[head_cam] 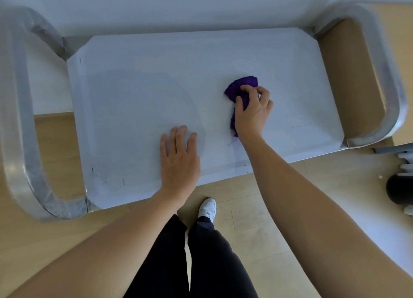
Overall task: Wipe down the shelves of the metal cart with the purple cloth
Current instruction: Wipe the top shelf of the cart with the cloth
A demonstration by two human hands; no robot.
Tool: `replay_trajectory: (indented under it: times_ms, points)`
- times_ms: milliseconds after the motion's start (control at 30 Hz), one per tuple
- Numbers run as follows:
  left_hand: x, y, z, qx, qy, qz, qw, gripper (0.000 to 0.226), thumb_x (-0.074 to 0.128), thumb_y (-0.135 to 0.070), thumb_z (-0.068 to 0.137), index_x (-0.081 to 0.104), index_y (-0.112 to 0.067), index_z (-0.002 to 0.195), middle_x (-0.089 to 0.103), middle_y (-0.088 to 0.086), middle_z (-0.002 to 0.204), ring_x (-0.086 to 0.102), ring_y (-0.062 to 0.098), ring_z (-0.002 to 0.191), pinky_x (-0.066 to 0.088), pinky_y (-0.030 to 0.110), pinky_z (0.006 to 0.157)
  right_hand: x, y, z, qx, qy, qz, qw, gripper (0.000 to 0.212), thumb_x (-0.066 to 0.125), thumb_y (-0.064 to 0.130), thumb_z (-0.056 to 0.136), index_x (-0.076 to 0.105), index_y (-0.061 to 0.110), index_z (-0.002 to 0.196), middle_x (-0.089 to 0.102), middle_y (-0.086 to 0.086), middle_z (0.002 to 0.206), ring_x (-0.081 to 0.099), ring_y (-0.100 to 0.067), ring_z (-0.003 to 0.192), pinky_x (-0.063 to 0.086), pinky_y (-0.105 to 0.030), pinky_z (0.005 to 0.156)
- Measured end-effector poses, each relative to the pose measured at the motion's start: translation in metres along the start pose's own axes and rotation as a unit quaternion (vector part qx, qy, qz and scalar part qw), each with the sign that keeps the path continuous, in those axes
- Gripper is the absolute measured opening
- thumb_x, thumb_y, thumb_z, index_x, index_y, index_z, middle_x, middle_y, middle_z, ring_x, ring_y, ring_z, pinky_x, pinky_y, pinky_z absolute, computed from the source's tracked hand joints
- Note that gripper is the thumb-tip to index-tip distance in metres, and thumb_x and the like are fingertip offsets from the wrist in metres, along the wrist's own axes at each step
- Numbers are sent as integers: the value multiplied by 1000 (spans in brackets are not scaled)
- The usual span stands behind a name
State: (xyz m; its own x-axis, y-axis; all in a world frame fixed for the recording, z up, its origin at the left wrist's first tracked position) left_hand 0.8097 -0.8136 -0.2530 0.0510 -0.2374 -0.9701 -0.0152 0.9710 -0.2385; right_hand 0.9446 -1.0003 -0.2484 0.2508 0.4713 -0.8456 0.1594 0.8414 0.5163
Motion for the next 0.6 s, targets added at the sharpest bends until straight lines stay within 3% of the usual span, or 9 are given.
replay_trajectory:
  times_ms: [167, 300, 433, 500, 600]
  points:
    - [4, -10, 45, -29, -9, -44, 999, 45, 43, -10, 89, 48, -7, 134, 42, 15, 147, 35, 31, 140, 27, 50, 116, -1, 3, 0, -27, -8, 12, 1000, 26, 57, 21, 91, 63, 25, 116, 47, -3, 126, 41, -27, 109, 39, -27, 90]
    - [19, -10, 47, -34, -9, -21, 999, 45, 36, -14, 93, 45, -5, 136, 39, 18, 149, 30, 32, 143, 24, 50, 117, -1, -3, 19, -69, -9, 7, 998, 24, 56, 18, 92, 63, 22, 115, 47, -5, 126, 41, -28, 107, 41, -29, 91]
    - [19, -13, 47, -32, -16, -7, 999, 46, 35, -14, 92, 46, -3, 136, 39, 19, 149, 31, 33, 143, 25, 51, 116, 4, -8, 44, 22, -59, 18, 998, 27, 57, 13, 87, 65, 20, 112, 51, -7, 123, 46, -31, 100, 37, -30, 89]
    - [20, -13, 49, -36, -18, -1, 999, 47, 35, -13, 92, 46, -3, 136, 40, 19, 148, 32, 33, 142, 26, 52, 116, 22, 33, 39, -34, -45, 52, 997, 27, 60, 10, 81, 68, 17, 106, 56, -12, 117, 49, -36, 95, 40, -37, 89]
    - [17, -12, 47, -40, -24, 5, 999, 47, 38, -13, 91, 44, 0, 136, 42, 20, 147, 34, 32, 141, 27, 51, 116, 62, 114, 1, -209, 57, 76, 973, 25, 62, 8, 82, 70, 17, 104, 57, -10, 116, 49, -34, 97, 44, -37, 87]
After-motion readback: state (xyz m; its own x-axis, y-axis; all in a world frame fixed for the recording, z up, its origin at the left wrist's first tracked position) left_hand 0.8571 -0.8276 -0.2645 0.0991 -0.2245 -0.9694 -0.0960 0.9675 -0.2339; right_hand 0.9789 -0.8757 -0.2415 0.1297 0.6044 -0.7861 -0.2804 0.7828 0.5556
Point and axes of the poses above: each hand's wrist, its own z-axis towards the middle knuckle, its own x-axis out of the palm, y = z × x, the point moved 10 cm from there along z, towards the middle knuckle
